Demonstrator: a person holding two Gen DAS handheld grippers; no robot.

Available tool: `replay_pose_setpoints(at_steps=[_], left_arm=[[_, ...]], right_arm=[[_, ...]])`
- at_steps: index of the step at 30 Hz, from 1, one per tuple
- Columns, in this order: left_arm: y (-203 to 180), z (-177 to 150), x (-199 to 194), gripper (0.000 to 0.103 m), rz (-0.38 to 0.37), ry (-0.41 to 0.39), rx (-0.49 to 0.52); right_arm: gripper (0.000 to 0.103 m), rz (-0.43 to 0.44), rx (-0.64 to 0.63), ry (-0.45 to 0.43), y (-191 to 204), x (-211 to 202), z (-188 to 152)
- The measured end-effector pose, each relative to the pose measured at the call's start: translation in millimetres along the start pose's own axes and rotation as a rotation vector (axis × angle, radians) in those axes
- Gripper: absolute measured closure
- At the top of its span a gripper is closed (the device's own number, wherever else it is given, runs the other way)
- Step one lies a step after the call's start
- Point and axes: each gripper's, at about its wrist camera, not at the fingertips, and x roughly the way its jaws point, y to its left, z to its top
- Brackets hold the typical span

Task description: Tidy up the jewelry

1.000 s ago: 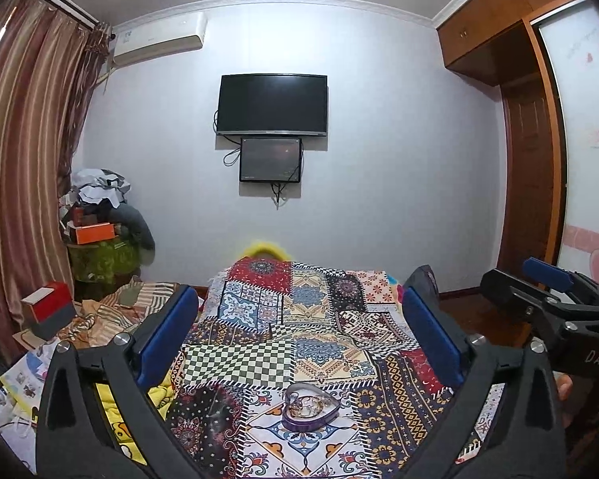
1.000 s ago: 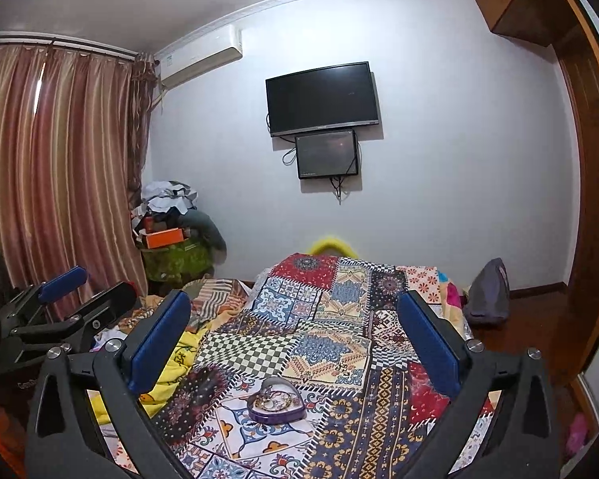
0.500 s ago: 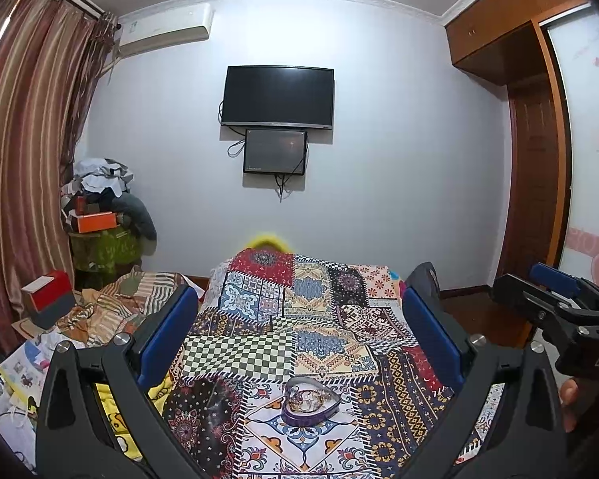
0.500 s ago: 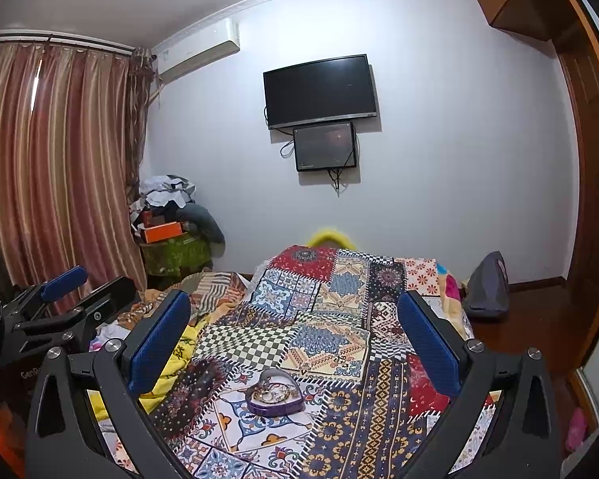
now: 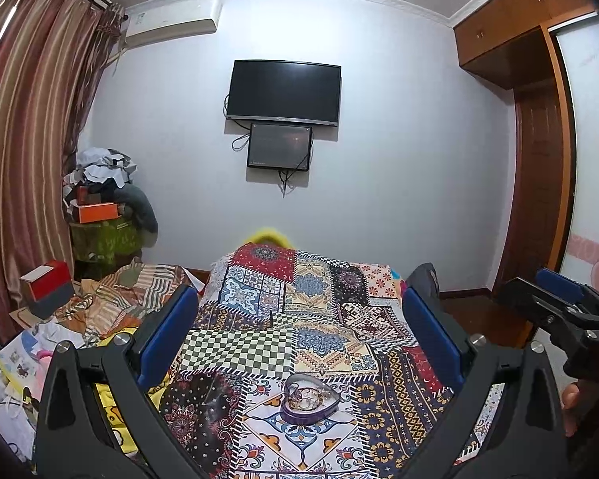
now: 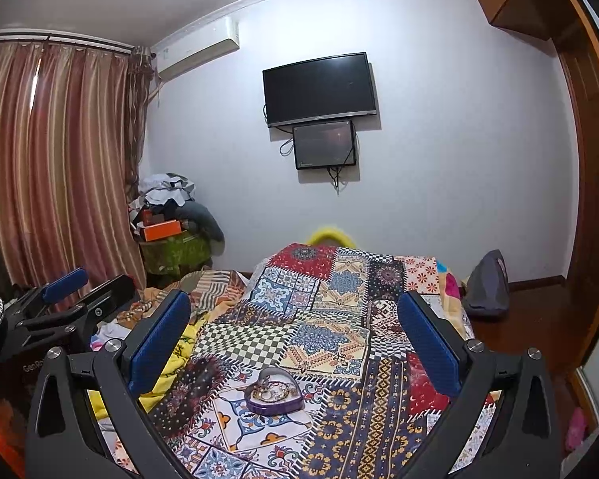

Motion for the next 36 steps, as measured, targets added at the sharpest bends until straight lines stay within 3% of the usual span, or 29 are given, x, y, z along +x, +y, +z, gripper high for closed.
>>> replay_pose_setpoints(at_steps=[36], left_arm=[[-3.7,1.2,-1.3,0.000,-0.043,0.012,0.016]], right_arm=[[0.000,-0.007,0.009,0.005,-4.7,-0.9,-0.3]])
